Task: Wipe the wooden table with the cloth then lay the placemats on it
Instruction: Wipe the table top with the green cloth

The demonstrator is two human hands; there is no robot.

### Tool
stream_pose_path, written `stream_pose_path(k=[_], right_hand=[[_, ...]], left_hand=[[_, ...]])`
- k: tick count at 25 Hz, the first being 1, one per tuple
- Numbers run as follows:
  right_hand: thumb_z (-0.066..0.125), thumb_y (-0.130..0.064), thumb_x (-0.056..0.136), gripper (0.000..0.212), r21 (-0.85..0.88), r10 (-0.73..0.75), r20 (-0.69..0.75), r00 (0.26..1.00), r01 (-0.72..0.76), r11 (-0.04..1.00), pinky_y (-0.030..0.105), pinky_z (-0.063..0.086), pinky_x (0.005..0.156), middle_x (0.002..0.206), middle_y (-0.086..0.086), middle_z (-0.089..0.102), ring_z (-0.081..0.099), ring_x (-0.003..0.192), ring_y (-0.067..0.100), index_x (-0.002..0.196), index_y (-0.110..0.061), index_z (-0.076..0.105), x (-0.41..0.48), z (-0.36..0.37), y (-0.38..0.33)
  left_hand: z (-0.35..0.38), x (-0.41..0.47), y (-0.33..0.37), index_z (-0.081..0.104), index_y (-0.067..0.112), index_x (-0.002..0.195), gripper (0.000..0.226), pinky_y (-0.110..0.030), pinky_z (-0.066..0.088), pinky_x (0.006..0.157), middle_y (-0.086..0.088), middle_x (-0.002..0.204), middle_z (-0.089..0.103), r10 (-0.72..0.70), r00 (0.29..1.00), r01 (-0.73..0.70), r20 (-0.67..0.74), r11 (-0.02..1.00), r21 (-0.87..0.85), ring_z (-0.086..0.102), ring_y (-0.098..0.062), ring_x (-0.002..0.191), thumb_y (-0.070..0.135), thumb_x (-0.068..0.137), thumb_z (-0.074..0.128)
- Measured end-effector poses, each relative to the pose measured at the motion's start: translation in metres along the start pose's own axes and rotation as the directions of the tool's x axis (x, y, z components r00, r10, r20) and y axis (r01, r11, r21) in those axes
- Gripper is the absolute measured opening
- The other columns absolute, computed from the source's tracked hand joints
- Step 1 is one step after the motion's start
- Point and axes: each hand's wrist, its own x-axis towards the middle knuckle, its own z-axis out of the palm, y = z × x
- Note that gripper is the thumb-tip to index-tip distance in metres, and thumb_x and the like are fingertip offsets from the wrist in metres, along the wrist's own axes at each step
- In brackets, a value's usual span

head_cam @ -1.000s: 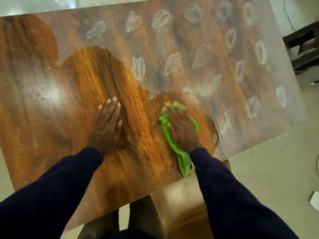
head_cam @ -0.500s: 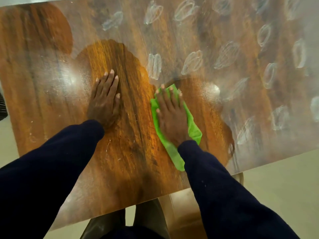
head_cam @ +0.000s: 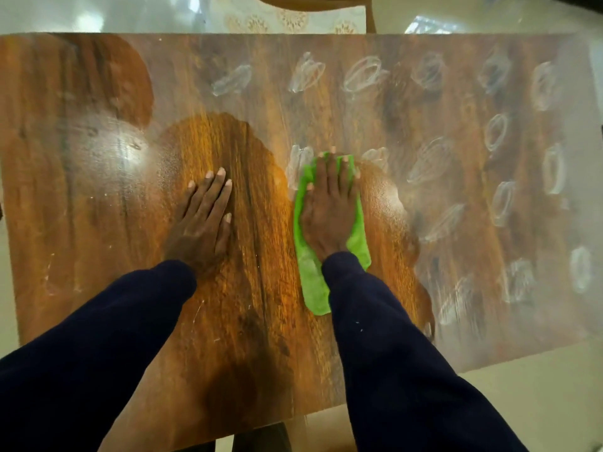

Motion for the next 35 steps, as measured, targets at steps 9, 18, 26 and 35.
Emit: stream_pose_path(k=[9,18,26,35], right_hand=[[0.024,-0.032,0.113,0.056,-0.008,-0.222,0.064,0.973,0.223,0.975,0.058,0.021,0.129,0.176,0.008,0.021,0.013,0.164,0.027,0.166,-0.016,0.029,0.004,-0.020,0.079],[0.030,-0.032,0.113,0.057,0.010,-0.367,0.114,0.923,0.369,0.929,0.056,0.009,0.132,0.177,0.008,0.016,0.007,0.164,0.030,0.168,-0.016,0.023,0.013,0.002,-0.033],[0.026,-0.034,0.113,0.058,-0.010,-0.055,0.041,0.998,0.056,0.998,0.058,0.017,0.130,0.177,0.008,0.017,0.009,0.164,0.028,0.168,-0.016,0.024,0.029,-0.018,0.068],[0.028,-0.032,0.114,0.057,0.009,-0.384,0.102,0.918,0.385,0.923,0.056,0.010,0.132,0.177,0.007,0.015,0.006,0.165,0.029,0.168,-0.017,0.023,0.033,0.004,-0.041]], left_hand=[[-0.004,0.000,0.004,0.025,0.003,0.164,0.057,-0.055,0.019,0.130,-0.015,0.174,0.018,-0.017,1.000,0.017,0.001,1.000,-0.006,0.015,-0.028,0.163,0.023,0.111,0.030],[-0.007,0.001,0.006,0.026,0.004,0.164,0.056,-0.054,0.019,0.130,-0.014,0.174,0.019,-0.018,1.000,0.018,0.015,1.000,-0.018,0.015,-0.027,0.162,0.023,0.111,0.031],[-0.007,0.002,0.005,0.026,0.004,0.164,0.057,-0.055,0.019,0.130,-0.012,0.174,0.018,-0.037,0.999,0.038,0.034,0.999,-0.022,0.014,-0.027,0.163,0.024,0.111,0.031],[-0.009,0.003,0.004,0.026,0.005,0.164,0.057,-0.055,0.019,0.130,-0.012,0.174,0.018,-0.032,0.999,0.034,0.041,0.999,-0.030,0.014,-0.027,0.163,0.023,0.111,0.033]])
